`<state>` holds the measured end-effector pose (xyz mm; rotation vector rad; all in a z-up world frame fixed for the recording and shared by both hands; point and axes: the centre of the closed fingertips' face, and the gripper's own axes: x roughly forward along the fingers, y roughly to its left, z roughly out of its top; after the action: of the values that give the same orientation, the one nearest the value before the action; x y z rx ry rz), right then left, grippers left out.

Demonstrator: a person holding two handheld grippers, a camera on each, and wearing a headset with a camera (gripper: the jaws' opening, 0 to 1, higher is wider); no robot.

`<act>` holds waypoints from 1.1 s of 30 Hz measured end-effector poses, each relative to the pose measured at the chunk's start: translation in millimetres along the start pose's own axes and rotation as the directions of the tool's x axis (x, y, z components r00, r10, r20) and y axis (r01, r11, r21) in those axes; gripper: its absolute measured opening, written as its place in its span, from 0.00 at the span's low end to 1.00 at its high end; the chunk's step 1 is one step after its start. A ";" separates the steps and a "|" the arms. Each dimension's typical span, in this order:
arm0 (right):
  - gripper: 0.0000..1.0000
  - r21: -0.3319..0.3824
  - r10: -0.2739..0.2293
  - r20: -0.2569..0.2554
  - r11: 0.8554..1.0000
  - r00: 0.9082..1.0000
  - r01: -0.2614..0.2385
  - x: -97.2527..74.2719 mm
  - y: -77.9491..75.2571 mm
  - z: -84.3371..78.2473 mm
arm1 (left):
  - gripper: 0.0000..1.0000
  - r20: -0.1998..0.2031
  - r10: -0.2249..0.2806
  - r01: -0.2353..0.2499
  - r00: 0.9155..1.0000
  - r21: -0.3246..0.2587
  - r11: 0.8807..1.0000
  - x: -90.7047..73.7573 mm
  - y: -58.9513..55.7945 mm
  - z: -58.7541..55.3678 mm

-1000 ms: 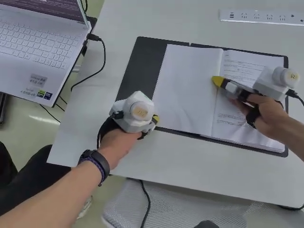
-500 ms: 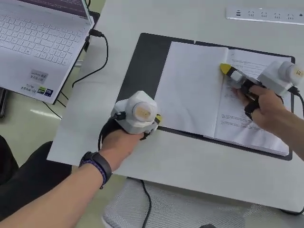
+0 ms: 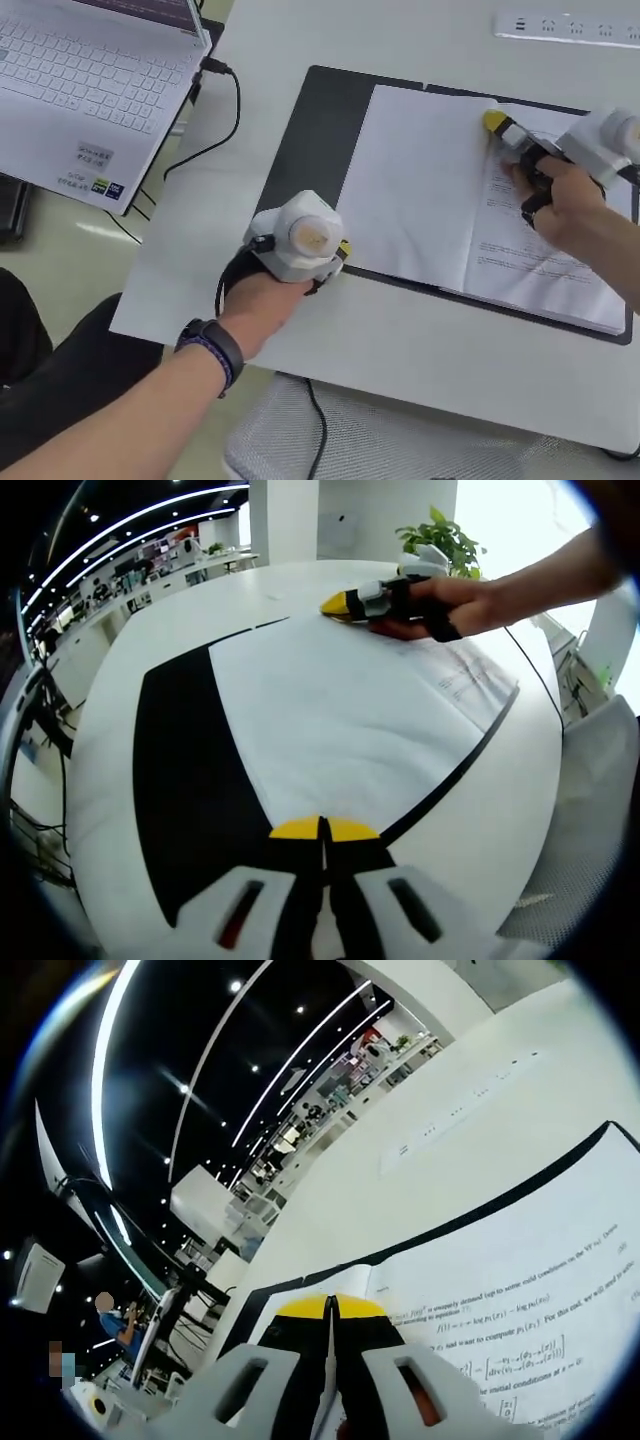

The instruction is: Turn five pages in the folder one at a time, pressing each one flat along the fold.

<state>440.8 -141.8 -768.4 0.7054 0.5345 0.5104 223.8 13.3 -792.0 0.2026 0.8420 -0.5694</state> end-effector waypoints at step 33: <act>0.00 -0.022 0.076 -0.094 0.997 0.993 -0.079 -6.5 6.5 -10.5 | 0.00 0.006 -0.006 0.006 1.000 -0.010 1.000 -0.8 -0.9 -0.1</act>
<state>427.8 -136.6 -768.7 0.6821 0.5879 0.6241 222.8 12.9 -791.4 0.1889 0.8399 -0.5706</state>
